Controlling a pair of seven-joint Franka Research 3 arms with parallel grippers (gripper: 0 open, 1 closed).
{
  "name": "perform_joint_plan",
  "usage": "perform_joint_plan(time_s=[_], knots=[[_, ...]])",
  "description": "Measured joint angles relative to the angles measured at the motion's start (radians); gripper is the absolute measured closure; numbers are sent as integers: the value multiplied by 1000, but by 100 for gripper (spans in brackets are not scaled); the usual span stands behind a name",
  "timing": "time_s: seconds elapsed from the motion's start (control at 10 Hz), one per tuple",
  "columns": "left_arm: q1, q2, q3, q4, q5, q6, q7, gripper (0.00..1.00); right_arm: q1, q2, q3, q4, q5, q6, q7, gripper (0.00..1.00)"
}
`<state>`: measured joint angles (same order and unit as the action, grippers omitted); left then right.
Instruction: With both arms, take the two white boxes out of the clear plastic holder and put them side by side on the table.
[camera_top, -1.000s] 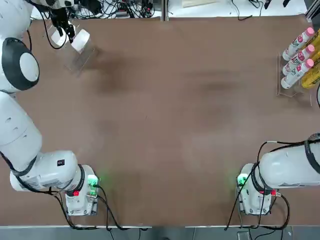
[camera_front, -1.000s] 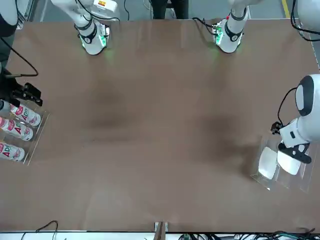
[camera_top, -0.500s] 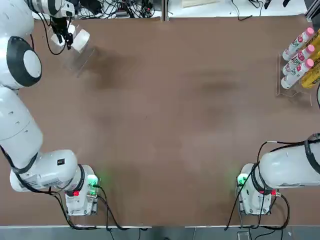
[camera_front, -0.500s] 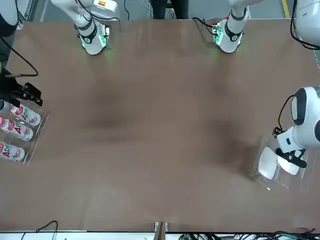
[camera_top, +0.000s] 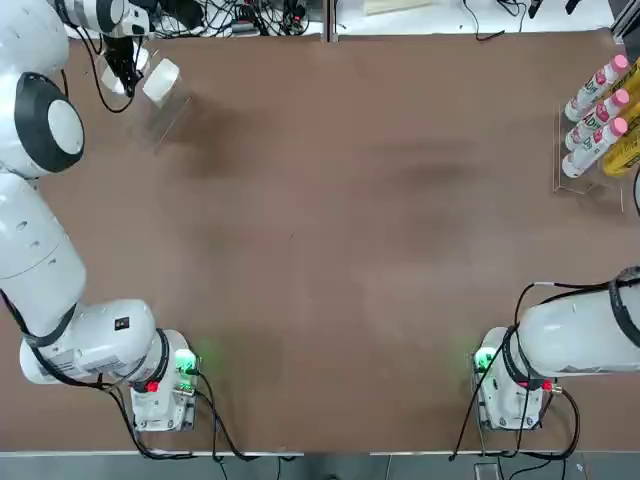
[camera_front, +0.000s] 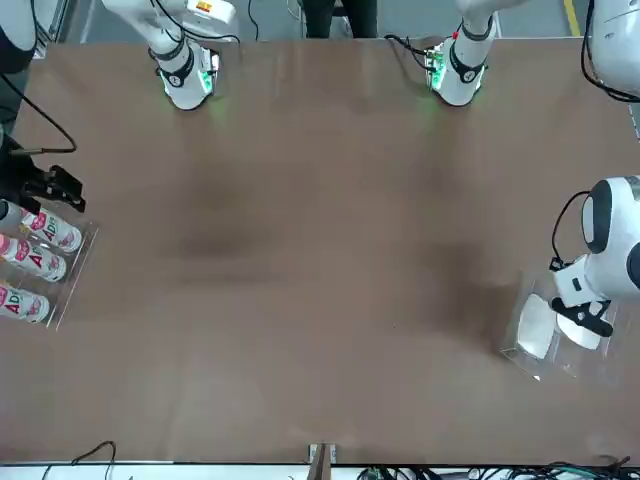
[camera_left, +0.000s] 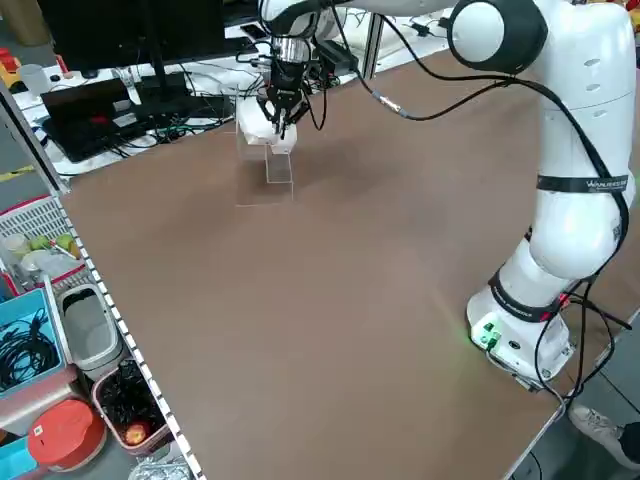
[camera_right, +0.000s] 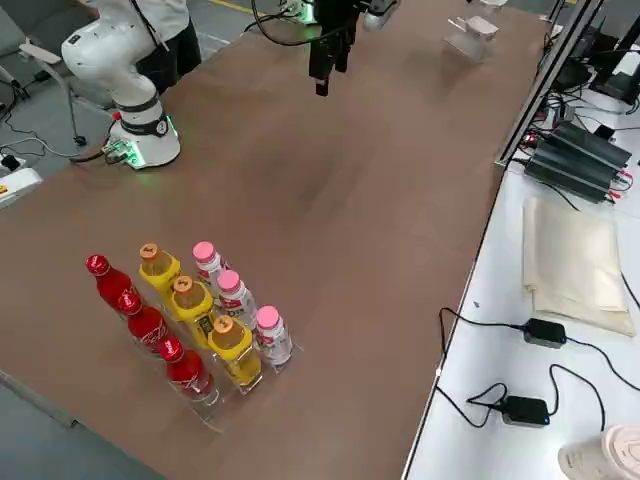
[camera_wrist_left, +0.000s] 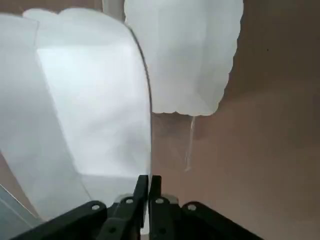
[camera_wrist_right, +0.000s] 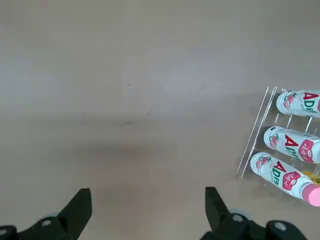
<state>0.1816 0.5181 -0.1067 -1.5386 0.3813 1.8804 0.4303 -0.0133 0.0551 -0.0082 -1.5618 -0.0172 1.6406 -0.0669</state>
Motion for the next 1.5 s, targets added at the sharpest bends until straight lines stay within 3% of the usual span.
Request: perform_joint_plan(time_s=[0.3,0.6,0.9,1.3,1.5], knots=[[-11,-2,-7,23,-5,-3,-20,98,0,0,0,0,0,0,0,0],[-21,-33,-26,46,-134,-47,-70,98,0,0,0,0,0,0,0,0],[-87,-44,-141,46,-150,-83,-306,97,0,0,0,0,0,0,0,0],[-141,-44,-377,43,-151,-130,-645,96,0,0,0,0,0,0,0,0],[-278,-30,-401,35,-152,-131,-812,96,-1,0,-1,0,0,0,0,0]])
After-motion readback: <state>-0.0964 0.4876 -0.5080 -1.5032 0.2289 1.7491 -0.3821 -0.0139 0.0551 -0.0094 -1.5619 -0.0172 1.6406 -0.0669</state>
